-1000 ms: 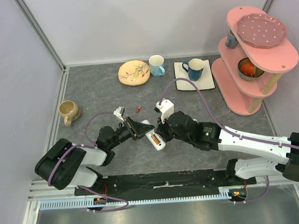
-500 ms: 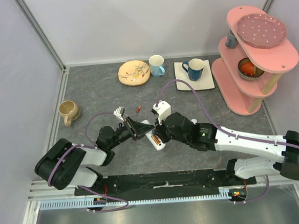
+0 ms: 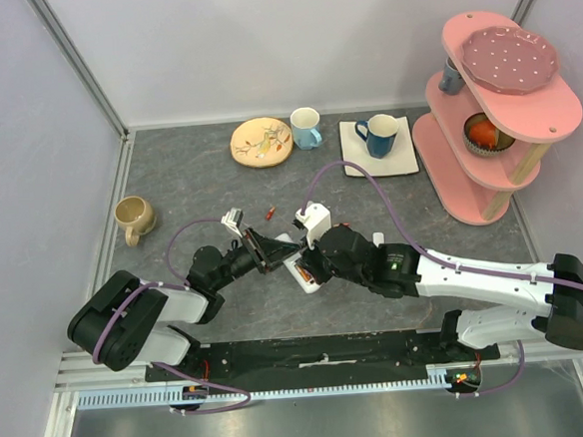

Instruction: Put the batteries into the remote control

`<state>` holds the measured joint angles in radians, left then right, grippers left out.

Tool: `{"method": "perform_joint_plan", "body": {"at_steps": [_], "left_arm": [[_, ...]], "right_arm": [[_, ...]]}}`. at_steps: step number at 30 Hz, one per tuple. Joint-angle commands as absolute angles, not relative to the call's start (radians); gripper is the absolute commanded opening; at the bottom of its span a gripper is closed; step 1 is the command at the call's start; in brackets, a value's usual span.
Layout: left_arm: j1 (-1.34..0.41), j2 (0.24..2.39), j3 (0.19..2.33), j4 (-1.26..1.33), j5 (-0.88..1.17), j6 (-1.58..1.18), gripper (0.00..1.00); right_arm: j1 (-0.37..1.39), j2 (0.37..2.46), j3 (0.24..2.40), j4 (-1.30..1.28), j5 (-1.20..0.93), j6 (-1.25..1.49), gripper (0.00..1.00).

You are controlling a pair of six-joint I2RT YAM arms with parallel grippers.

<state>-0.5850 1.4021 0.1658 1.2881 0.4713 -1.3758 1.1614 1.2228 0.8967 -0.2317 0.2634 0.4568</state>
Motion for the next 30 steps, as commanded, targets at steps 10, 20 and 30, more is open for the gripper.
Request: {"method": "perform_joint_plan", "body": {"at_steps": [10, 20, 30], "left_arm": [[-0.589, 1.371, 0.193, 1.569, 0.454, -1.402, 0.02], [-0.589, 1.370, 0.195, 1.569, 0.451, -1.397, 0.02], [-0.589, 1.376, 0.198, 1.569, 0.454, -1.396, 0.02]], "right_arm": [[1.175, 1.203, 0.870, -0.221, 0.293, 0.482, 0.00], [1.184, 1.175, 0.853, -0.235, 0.305, 0.494, 0.00], [1.190, 1.174, 0.854, -0.242, 0.301, 0.500, 0.09]]}}
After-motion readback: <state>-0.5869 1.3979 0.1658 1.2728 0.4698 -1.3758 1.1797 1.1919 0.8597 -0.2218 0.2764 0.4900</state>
